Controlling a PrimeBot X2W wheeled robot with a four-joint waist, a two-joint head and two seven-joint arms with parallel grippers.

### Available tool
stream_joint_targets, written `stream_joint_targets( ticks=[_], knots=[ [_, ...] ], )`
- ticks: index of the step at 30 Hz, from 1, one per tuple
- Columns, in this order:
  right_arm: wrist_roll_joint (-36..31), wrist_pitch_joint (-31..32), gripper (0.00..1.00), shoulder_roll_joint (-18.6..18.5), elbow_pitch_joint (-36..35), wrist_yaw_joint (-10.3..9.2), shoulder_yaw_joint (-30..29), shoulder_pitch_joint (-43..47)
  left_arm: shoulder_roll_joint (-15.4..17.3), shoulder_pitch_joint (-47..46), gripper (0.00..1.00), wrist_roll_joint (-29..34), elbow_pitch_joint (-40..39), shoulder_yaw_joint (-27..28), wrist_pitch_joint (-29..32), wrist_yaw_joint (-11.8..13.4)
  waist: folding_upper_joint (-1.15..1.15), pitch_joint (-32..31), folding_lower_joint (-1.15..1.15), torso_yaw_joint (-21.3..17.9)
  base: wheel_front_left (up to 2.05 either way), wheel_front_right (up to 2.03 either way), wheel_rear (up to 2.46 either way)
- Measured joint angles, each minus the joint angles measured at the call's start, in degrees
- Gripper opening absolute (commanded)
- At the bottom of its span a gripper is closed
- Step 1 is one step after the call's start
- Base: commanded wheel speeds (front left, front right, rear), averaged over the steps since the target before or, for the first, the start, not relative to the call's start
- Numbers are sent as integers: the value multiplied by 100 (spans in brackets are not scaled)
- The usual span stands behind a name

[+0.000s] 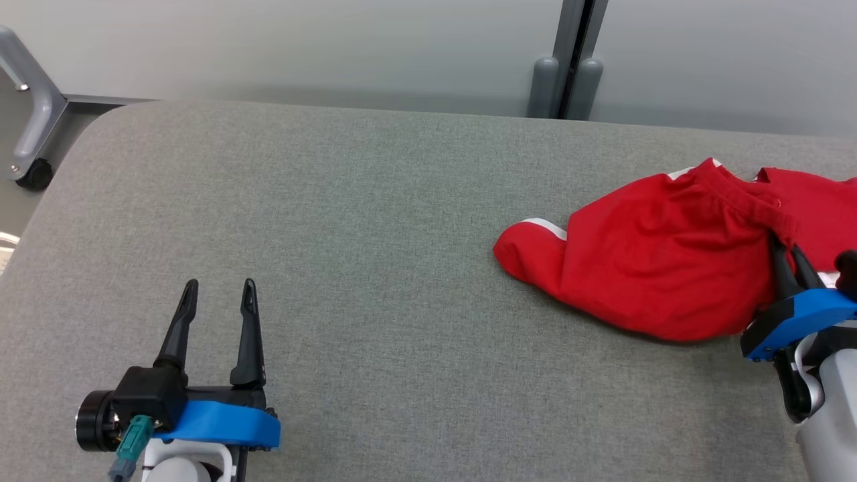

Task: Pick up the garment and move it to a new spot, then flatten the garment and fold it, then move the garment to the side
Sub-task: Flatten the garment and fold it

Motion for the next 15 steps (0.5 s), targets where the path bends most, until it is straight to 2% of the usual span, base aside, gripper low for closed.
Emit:
stream_joint_targets(
  ticks=[3,6,9,15],
  knots=[
    [-9,1,0,42,-465,0,68,133,-4,43,100,4,-2,-22,0,-1,0,-74,0,-31,0,0,0],
    [-41,1,0,256,-870,0,338,228,-7,81,100,-1,18,-33,-1,-1,0,-160,0,-32,0,0,0],
    [-80,15,0,614,-1272,0,916,357,-11,102,100,-23,27,-56,0,-1,0,-279,0,41,0,0,0],
    [-79,137,0,1038,-1545,0,1784,476,-12,162,100,-47,-5,-63,-1,-2,0,-342,0,275,0,0,0]
  ],
)
